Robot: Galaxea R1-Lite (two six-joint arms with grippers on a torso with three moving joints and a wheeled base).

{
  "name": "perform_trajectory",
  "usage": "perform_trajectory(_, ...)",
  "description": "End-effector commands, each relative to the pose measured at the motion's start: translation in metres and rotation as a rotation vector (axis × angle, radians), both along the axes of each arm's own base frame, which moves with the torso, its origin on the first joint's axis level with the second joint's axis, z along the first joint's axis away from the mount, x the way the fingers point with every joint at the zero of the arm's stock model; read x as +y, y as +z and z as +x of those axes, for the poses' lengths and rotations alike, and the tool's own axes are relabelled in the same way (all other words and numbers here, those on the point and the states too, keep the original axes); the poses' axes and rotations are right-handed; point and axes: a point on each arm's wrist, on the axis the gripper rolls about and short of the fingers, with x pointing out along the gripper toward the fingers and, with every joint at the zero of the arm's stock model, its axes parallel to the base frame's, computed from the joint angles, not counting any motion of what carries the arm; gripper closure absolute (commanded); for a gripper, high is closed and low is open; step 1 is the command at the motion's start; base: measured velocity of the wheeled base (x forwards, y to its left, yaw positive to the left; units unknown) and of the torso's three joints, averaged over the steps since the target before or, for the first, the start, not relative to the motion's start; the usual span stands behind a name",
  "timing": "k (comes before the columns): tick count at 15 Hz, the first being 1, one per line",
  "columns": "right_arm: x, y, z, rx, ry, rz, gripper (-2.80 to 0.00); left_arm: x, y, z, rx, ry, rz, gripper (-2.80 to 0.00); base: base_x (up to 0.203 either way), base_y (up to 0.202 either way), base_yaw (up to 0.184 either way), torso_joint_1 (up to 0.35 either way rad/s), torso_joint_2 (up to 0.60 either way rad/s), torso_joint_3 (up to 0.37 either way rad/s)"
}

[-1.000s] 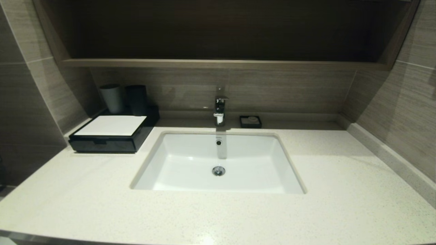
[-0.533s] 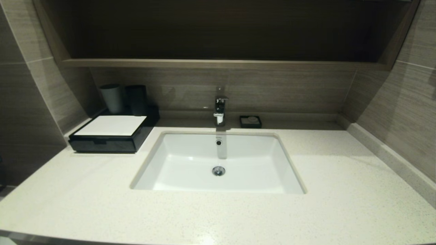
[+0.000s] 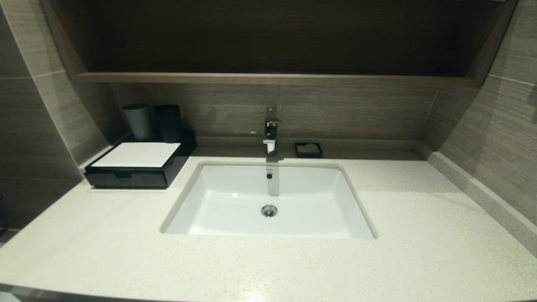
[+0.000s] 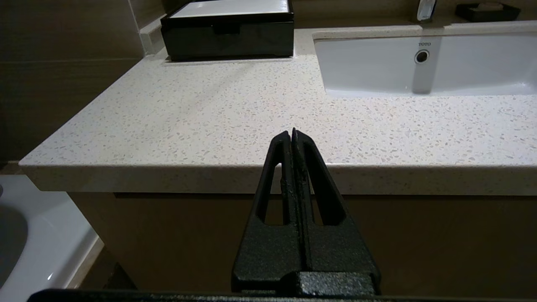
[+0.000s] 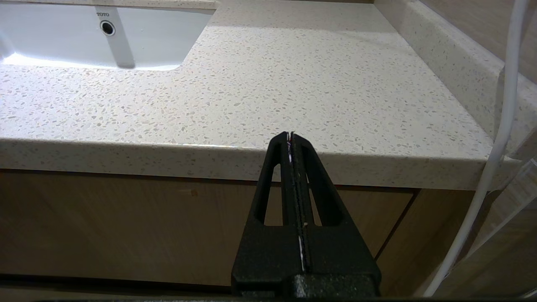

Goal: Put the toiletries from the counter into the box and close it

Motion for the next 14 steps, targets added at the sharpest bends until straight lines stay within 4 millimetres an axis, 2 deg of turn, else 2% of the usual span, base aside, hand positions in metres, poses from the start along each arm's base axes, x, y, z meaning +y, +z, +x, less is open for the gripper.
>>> perform_trajectory(1,0.0,-0.0004,0.0002,0.002,0.001,-0.001,0.0,0.0,-0.008,0.0017,0.042,0.001,0.006,0.0,0.0,0.0,0.0,0.0,0.0,0.0)
perform_trajectory(14,0.0,-0.0004,0.0002,0.002,0.001,-0.001,0.0,-0.0002,-0.0077,0.0016,0.042,-0.007,-0.004,0.0,0.0,0.0,0.0,0.0,0.0,0.0)
